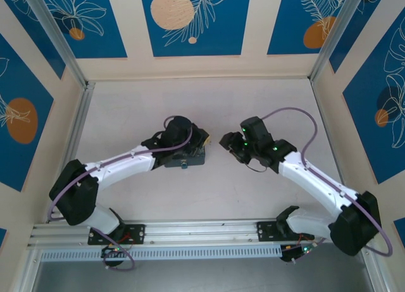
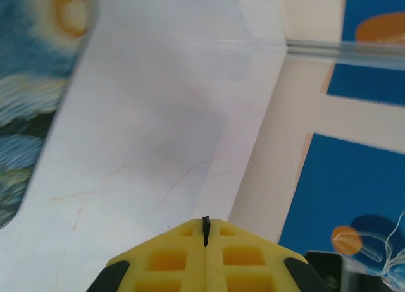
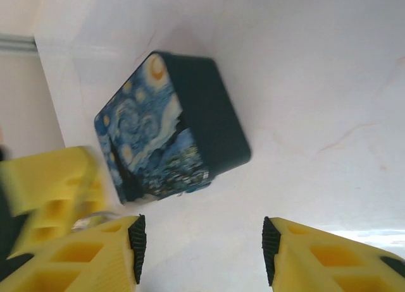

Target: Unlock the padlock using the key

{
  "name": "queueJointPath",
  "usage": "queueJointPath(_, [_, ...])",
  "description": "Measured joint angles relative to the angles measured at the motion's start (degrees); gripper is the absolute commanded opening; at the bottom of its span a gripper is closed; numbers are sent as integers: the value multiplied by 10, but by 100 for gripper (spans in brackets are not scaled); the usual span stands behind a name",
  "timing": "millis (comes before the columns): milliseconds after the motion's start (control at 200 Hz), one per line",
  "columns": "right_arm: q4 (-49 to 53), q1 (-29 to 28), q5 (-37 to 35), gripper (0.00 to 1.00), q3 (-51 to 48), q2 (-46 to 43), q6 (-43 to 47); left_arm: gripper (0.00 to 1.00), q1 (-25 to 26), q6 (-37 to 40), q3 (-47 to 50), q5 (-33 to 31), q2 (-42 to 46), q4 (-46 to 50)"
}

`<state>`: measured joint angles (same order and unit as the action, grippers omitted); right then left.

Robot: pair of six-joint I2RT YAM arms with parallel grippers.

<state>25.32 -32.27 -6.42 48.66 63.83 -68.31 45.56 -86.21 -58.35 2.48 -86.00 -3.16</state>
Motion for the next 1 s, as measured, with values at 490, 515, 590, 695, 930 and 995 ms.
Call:
queueJointPath(490, [-313, 83, 166, 42, -88, -71, 27, 0, 0, 332, 16, -7, 23, -125])
queueJointPath(515, [-327, 83, 170, 42, -88, -67, 24, 0, 0, 333, 21, -7, 23, -138])
queueJointPath(590, [-367, 80, 177, 41, -89, -53, 17, 0, 0, 332, 33, -11, 23, -172])
queueJointPath(695, [-419, 75, 181, 40, -92, -37, 3, 0, 0, 319, 50, -22, 23, -222])
queueJointPath(930, [-497, 57, 182, 37, -98, -1, -23, 0, 0, 268, 64, -47, 17, -303])
queueJointPath(995, [-510, 52, 182, 36, -98, 8, -26, 0, 0, 253, 64, -52, 13, -320])
